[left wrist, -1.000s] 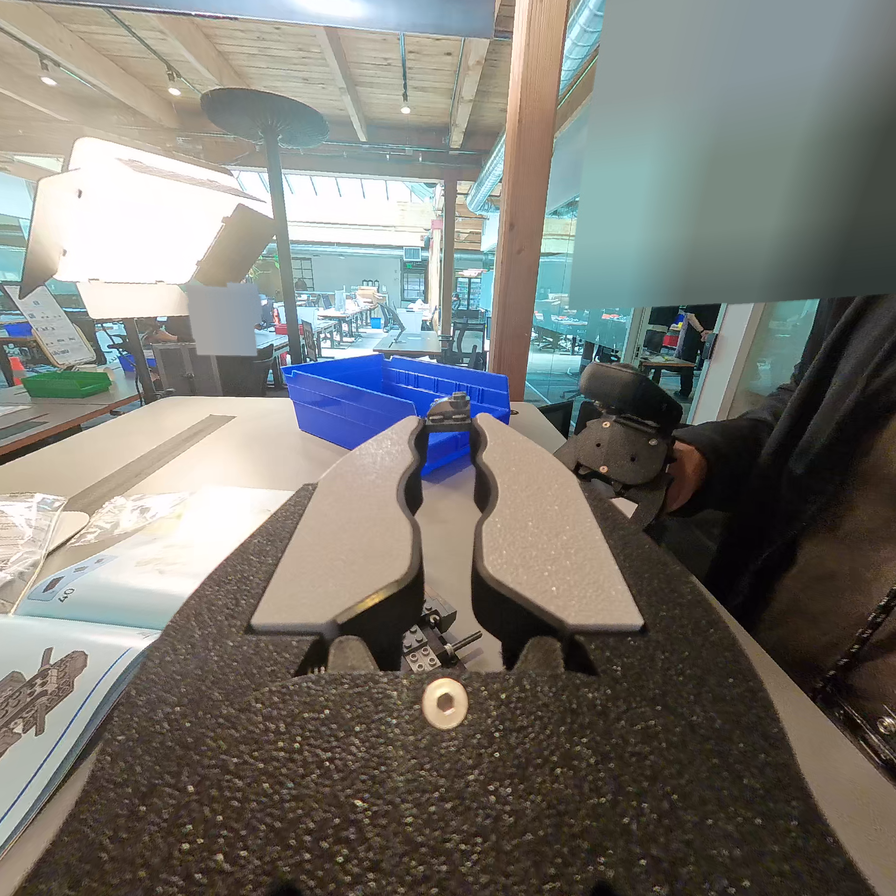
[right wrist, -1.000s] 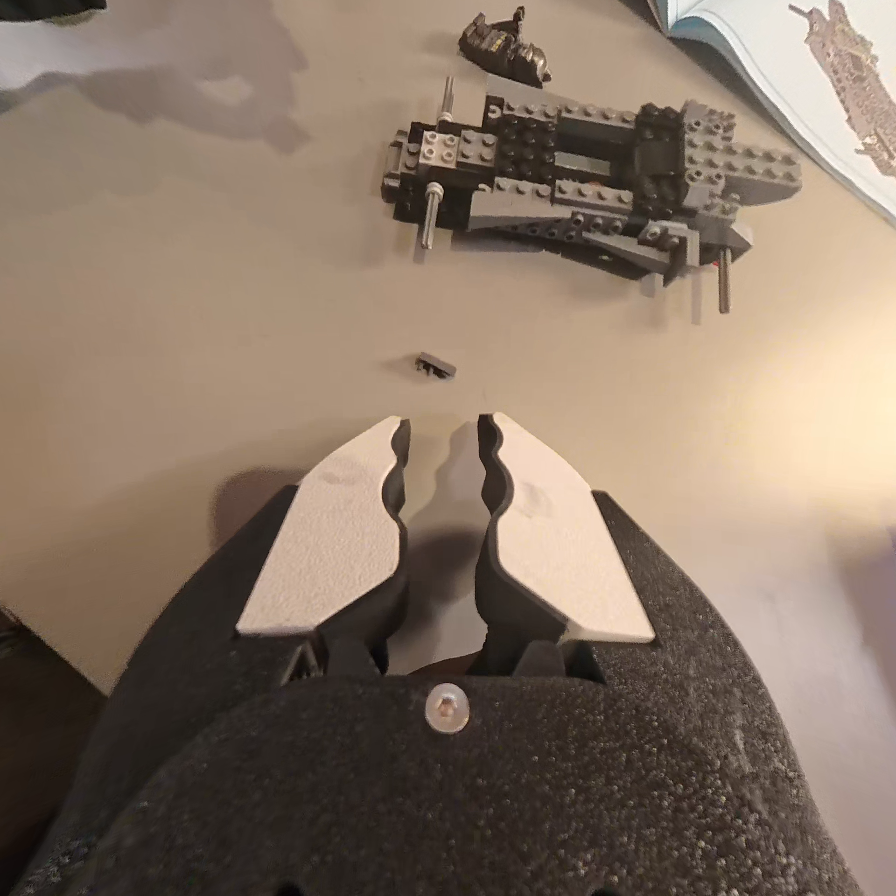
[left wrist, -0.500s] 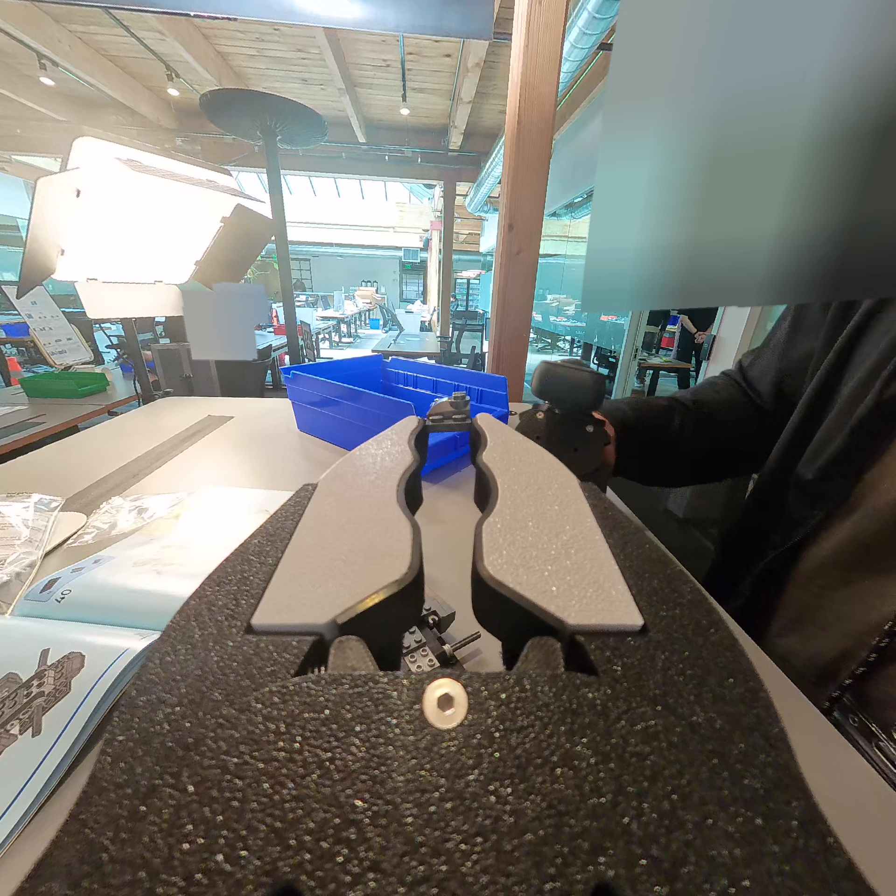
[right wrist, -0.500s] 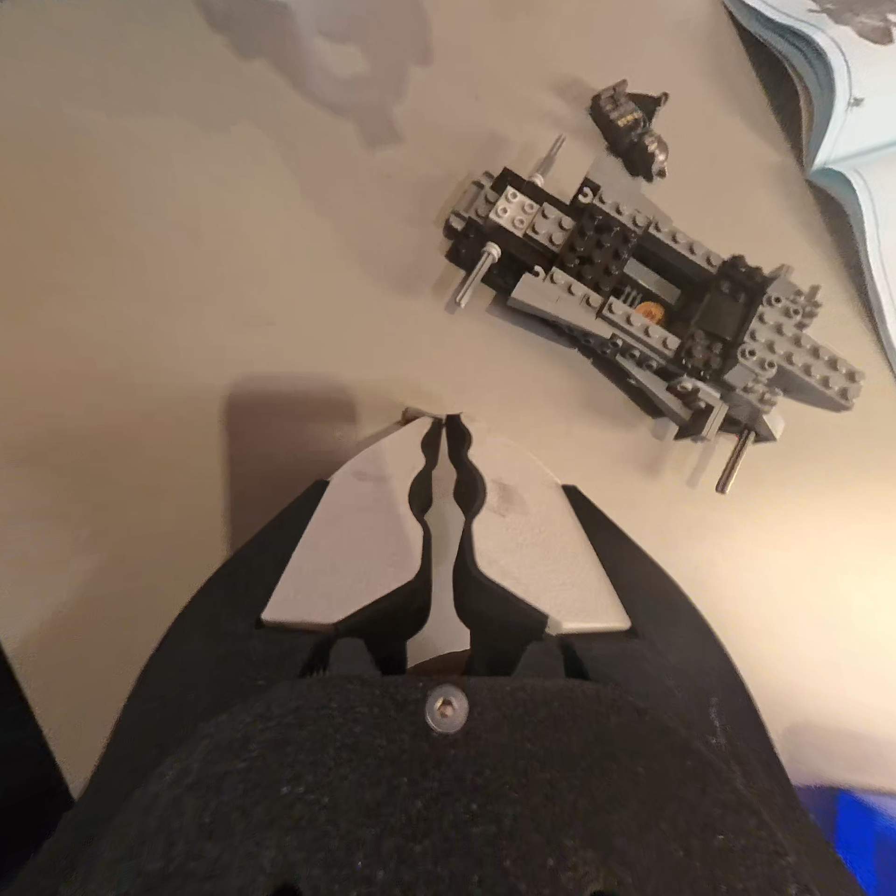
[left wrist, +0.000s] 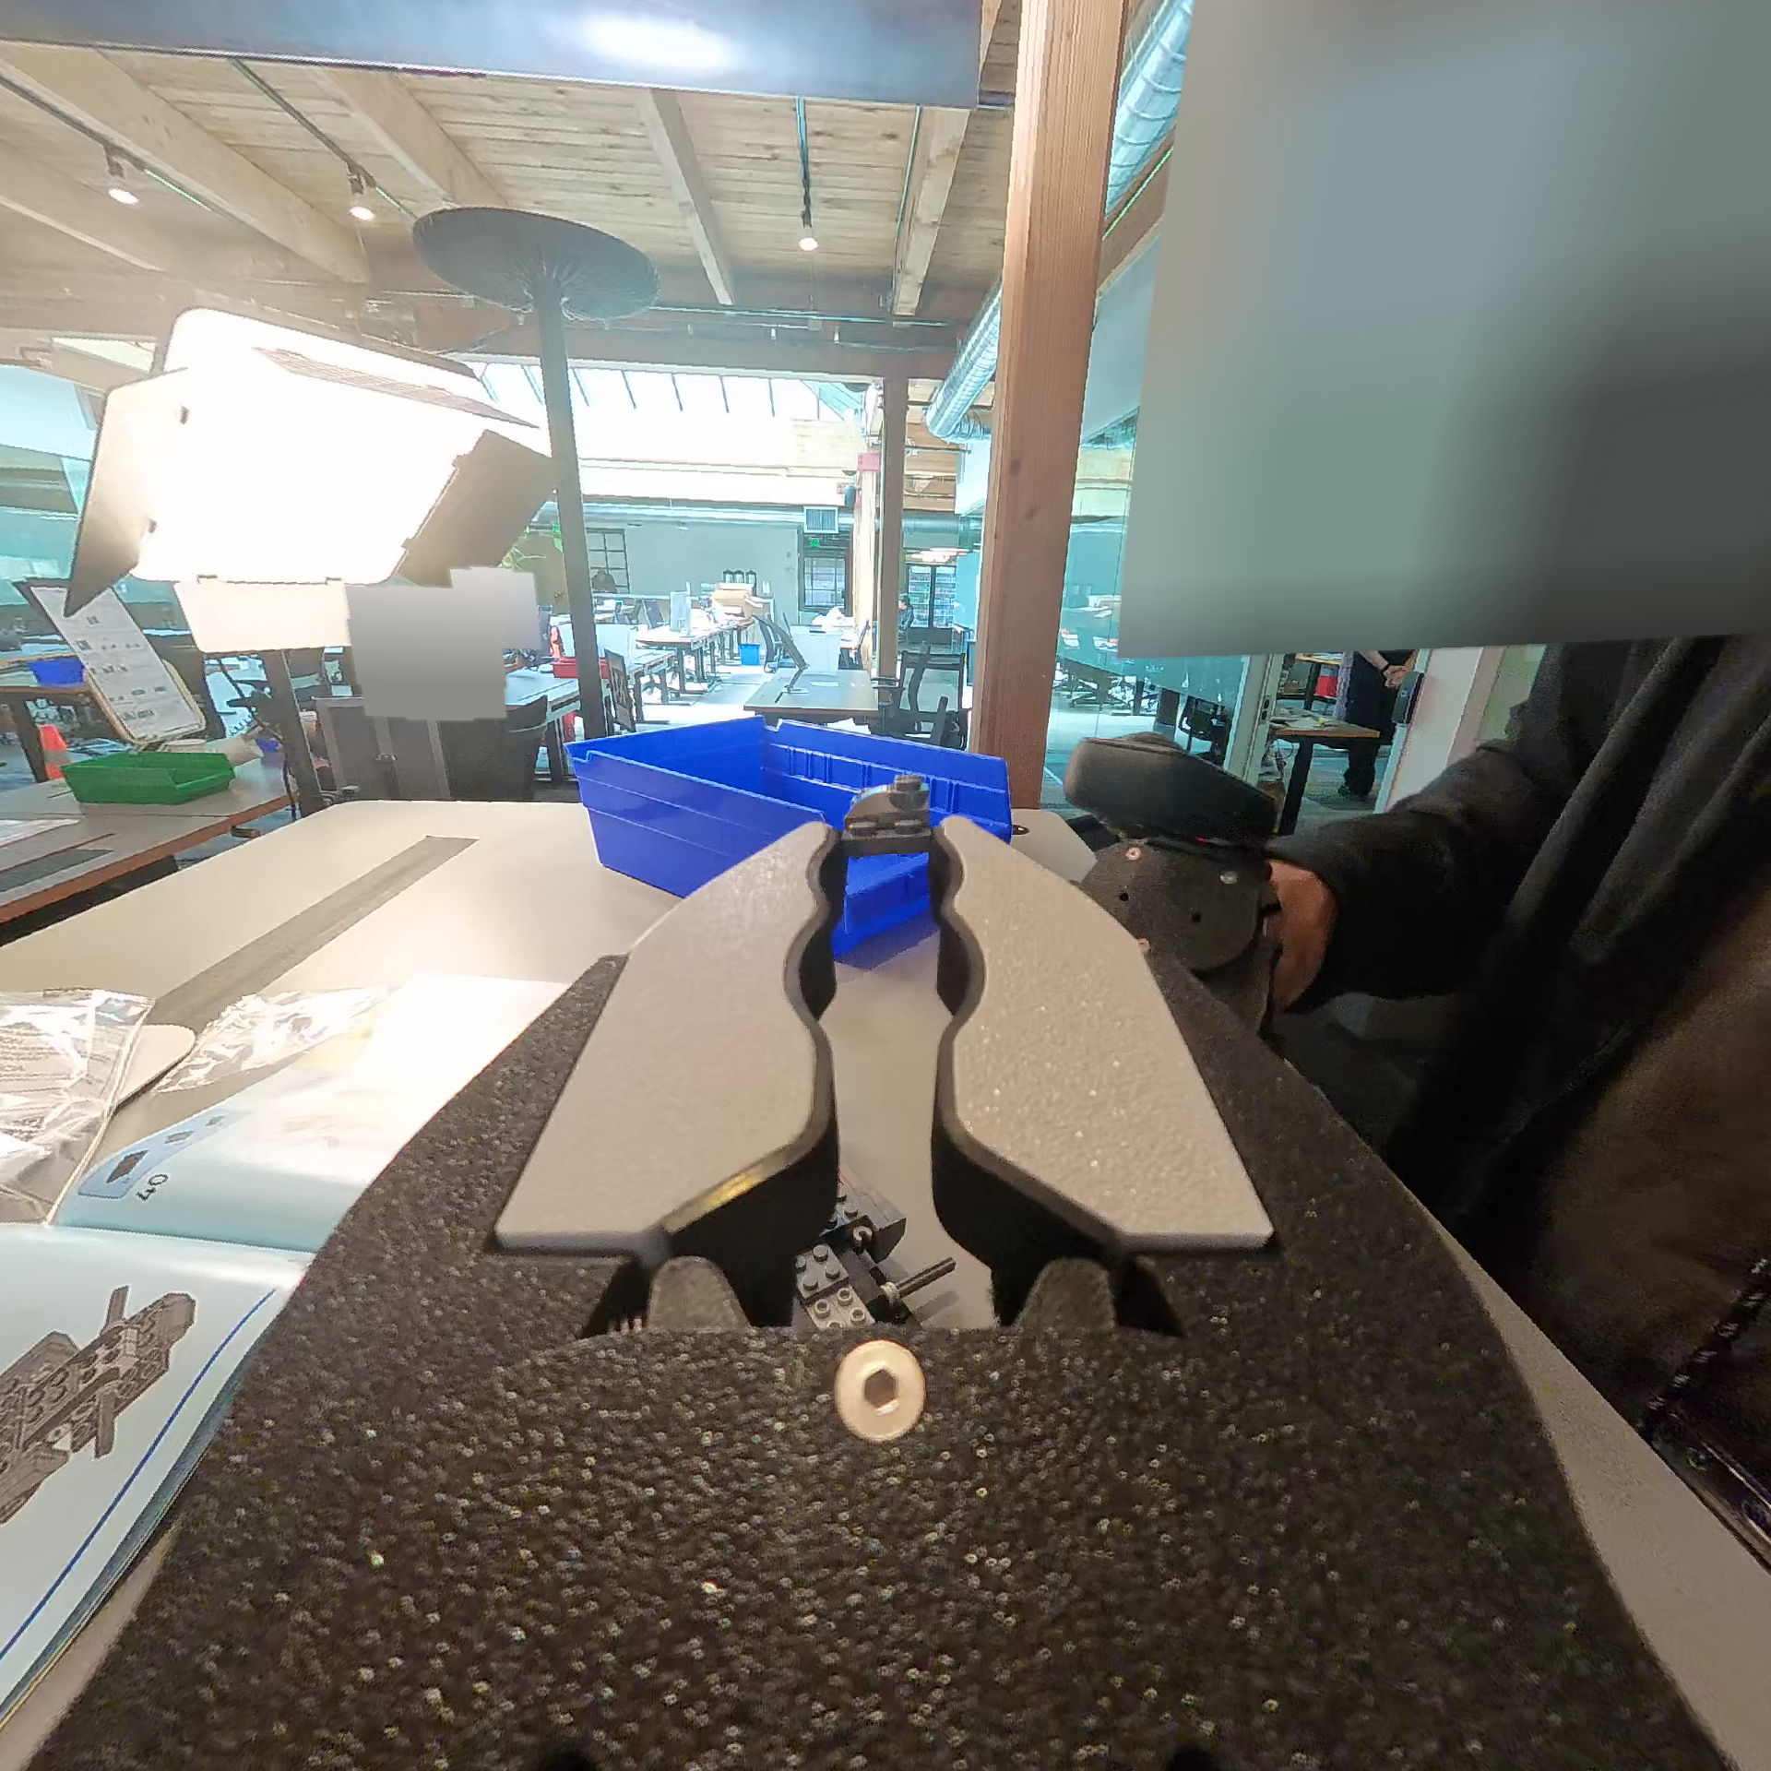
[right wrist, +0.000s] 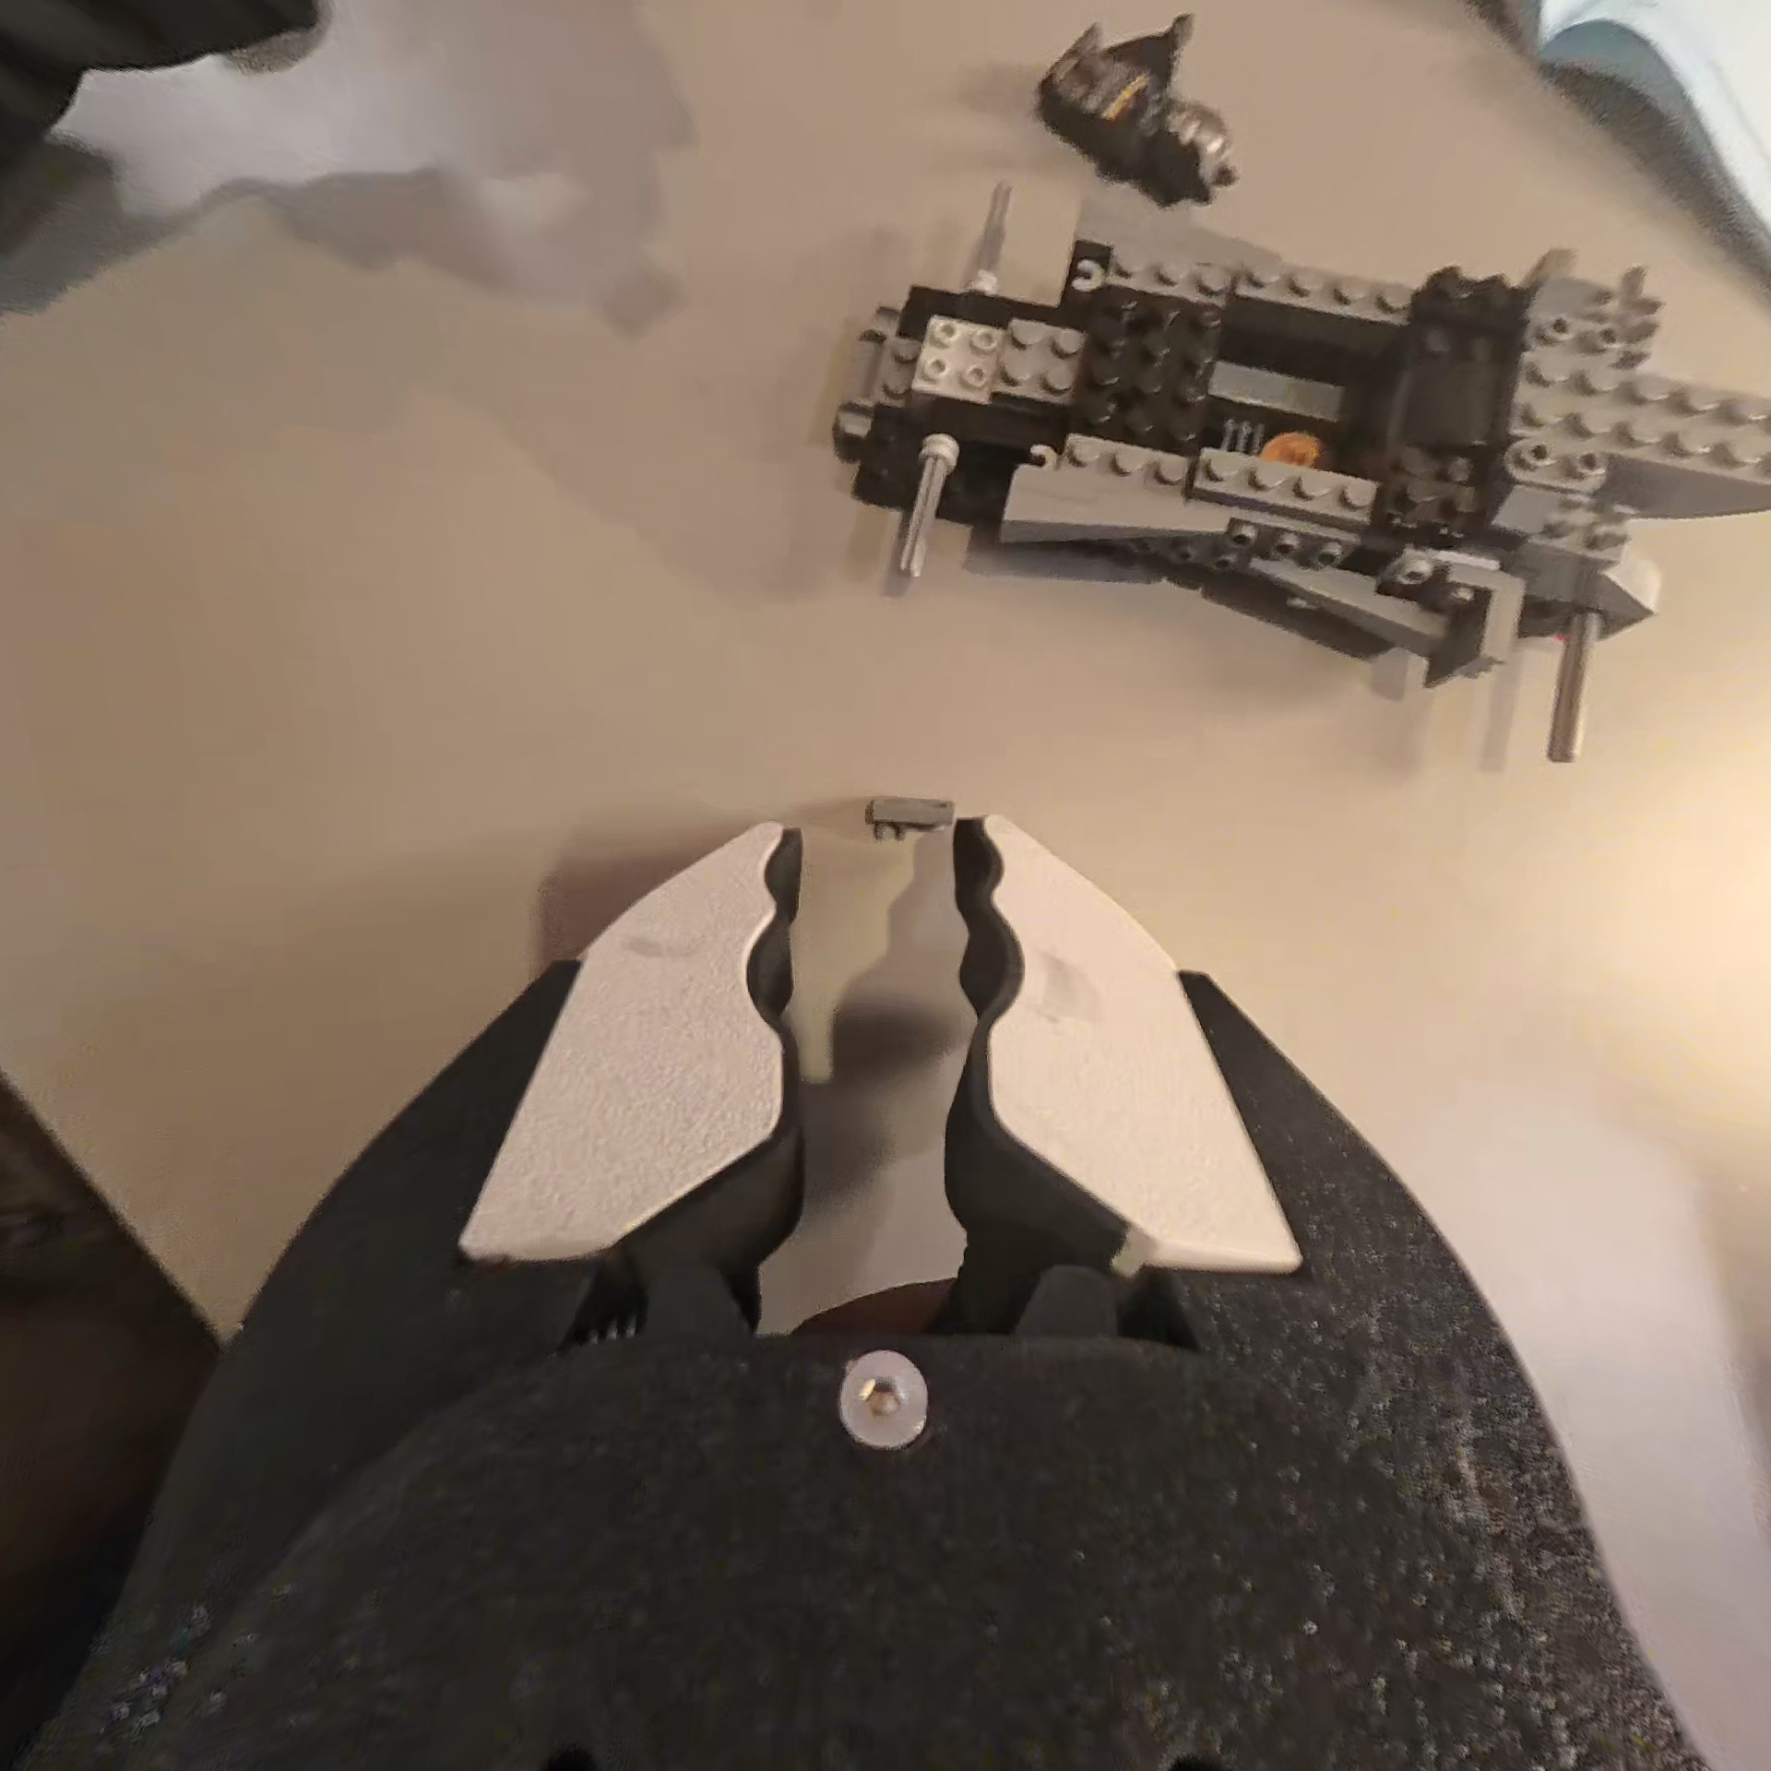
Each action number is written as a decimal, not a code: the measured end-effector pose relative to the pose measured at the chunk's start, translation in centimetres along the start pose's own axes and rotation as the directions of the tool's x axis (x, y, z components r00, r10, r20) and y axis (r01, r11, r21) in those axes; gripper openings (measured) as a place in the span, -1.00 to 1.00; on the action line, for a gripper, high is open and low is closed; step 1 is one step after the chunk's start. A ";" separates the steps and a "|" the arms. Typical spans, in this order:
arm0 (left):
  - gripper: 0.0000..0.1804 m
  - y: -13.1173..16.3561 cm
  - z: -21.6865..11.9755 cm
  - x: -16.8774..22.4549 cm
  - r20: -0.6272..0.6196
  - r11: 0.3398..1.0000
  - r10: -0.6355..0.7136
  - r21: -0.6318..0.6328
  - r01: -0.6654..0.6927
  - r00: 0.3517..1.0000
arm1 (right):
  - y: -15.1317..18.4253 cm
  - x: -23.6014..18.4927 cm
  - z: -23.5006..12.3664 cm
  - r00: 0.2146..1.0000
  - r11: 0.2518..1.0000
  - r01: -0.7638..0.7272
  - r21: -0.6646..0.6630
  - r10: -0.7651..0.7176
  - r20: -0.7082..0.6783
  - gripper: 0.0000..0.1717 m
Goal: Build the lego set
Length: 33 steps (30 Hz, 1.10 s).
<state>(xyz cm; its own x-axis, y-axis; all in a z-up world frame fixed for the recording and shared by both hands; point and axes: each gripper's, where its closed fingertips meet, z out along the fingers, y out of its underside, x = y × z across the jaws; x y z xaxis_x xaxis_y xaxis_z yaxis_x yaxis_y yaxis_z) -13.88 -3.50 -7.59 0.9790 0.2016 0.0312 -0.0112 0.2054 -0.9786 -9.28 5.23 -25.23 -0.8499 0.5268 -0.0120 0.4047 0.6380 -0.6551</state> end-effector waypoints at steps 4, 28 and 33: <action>-0.82 0.3 0.1 -0.1 0.000 1.000 -0.004 -0.006 0.004 1.000 | 0.1 0.8 0.6 0.998 0.999 -0.041 -0.002 0.041 -0.041 -0.67; -0.82 -1.0 -1.6 -1.0 0.061 0.999 0.027 0.022 -0.028 0.998 | 0.7 -0.4 0.2 0.732 0.530 0.668 -0.522 -0.592 0.336 -0.76; -0.82 -1.2 -1.9 -1.3 0.074 0.999 0.028 0.026 -0.030 0.997 | 0.1 -0.6 0.2 0.785 0.640 0.619 -0.455 -0.511 0.350 -0.62</action>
<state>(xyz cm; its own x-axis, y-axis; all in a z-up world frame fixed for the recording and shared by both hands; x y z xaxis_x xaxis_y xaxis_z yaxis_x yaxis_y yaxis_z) -14.70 -5.85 -6.85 0.9606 0.2773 0.0184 -0.0459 0.2237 -0.9736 -8.78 4.91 -25.44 -0.9922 -0.1089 0.0611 -0.1138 0.9901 -0.0828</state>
